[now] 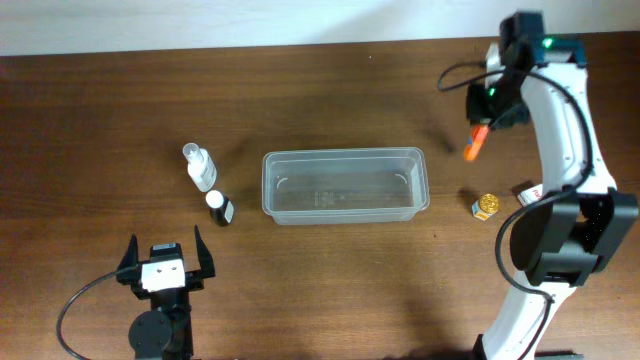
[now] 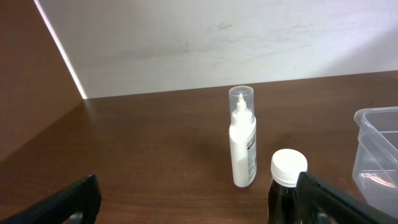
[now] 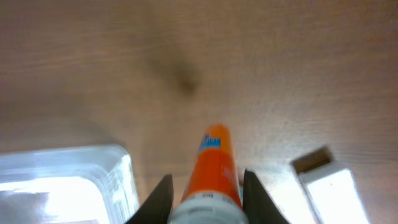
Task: Pack container
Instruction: 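Carry the orange tube with right gripper over the container and lower it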
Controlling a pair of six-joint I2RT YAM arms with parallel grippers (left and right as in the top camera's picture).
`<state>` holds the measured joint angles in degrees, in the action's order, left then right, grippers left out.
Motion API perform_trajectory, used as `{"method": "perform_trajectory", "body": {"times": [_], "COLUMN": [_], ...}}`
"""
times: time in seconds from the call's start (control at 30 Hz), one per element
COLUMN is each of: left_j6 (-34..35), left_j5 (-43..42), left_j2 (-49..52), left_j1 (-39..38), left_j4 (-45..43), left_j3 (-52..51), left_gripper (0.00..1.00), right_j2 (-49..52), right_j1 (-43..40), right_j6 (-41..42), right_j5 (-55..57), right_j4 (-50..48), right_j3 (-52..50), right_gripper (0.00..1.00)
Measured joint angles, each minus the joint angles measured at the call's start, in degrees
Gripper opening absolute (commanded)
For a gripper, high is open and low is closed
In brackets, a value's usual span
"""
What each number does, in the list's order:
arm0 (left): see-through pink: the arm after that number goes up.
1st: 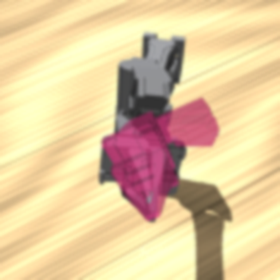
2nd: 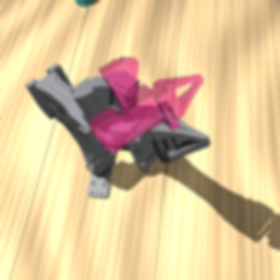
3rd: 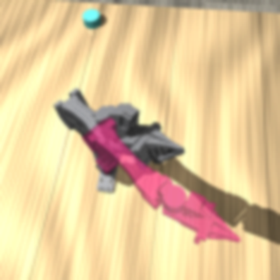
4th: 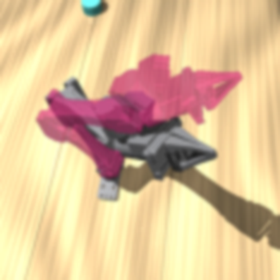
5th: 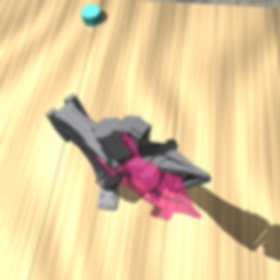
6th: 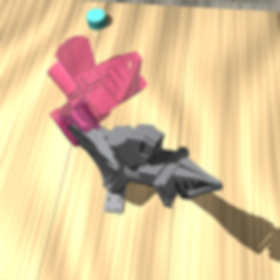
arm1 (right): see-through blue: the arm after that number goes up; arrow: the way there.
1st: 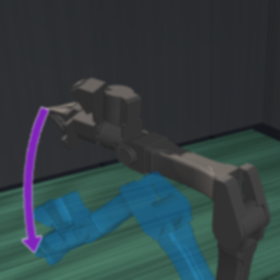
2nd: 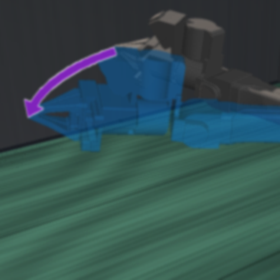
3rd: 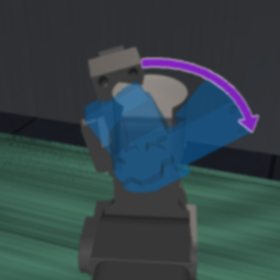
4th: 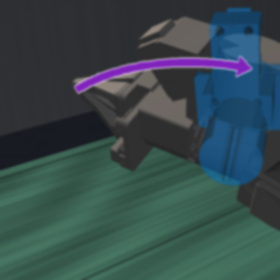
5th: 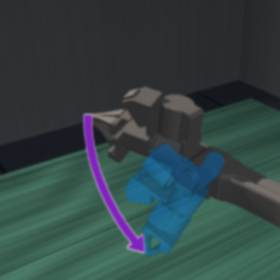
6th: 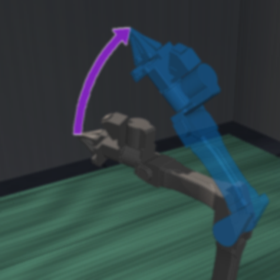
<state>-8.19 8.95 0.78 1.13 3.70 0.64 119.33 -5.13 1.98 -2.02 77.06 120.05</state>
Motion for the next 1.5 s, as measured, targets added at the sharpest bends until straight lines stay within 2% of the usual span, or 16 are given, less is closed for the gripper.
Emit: {"method": "perform_trajectory", "body": {"times": [0.27,0.47,0.7,1.0,1.23,1.5], "left_j6": [0.0,0.0,0.0,0.0,0.0,0.0], "left_j5": [0.0,0.0,0.0,0.0,0.0,0.0], "left_j2": [0.0,0.0,0.0,0.0,0.0,0.0], "left_j1": [0.0,0.0,0.0,0.0,0.0,0.0], "left_j4": [0.0,0.0,0.0,0.0,0.0,0.0], "left_j3": [0.0,0.0,0.0,0.0,0.0,0.0], "left_gripper": [1.0,1.0,1.0,1.0,1.0,1.0], "right_j2": [-0.22,-0.98,-0.96,-0.96,-0.96,-0.92], "right_j1": [7.15,15.63,24.04,33.73,36.37,36.35], "right_j6": [-2.27,-2.58,-2.67,-3.1,-3.76,-5.68], "right_j5": [-0.09,-1.36,-1.6,-2.01,-2.23,-4.2], "right_j4": [13.2,16.28,16.61,11.56,4.66,-1.46], "right_j3": [28.48,34.88,33.35,22.32,9.77,1.68], "right_gripper": [0.2,0.2,0.2,0.2,0.19,0.19]}}
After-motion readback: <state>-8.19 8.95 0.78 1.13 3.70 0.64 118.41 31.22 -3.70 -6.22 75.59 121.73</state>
